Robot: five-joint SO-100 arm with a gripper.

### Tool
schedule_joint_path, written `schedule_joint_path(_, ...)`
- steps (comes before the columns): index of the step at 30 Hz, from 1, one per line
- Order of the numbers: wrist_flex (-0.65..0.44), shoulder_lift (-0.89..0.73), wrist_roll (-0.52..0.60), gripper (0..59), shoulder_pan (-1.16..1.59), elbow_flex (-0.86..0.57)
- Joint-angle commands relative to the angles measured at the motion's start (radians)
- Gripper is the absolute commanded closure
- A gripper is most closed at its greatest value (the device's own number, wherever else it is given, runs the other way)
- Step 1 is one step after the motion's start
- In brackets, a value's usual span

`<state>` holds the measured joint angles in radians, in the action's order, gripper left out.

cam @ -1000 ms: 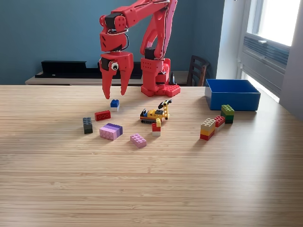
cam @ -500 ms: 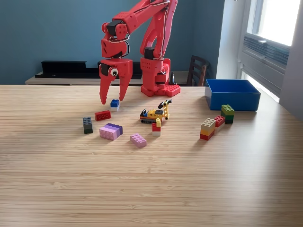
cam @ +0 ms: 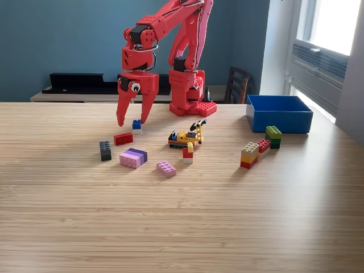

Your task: Grasp a lego block and put it in the bin.

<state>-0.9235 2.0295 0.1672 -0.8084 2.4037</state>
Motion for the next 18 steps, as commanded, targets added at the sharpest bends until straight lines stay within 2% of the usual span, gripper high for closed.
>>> schedule_joint_path(1,0.018,0.037,0.009,34.1,0.015,0.009)
schedule_joint_path(10,0.057,0.037,0.034,45.5,0.021,0.066)
schedule_joint_path(15,0.077,0.037,0.046,57.9,0.021,0.075)
schedule_joint_path(18,0.077,0.037,0.044,58.5,0.021,0.064)
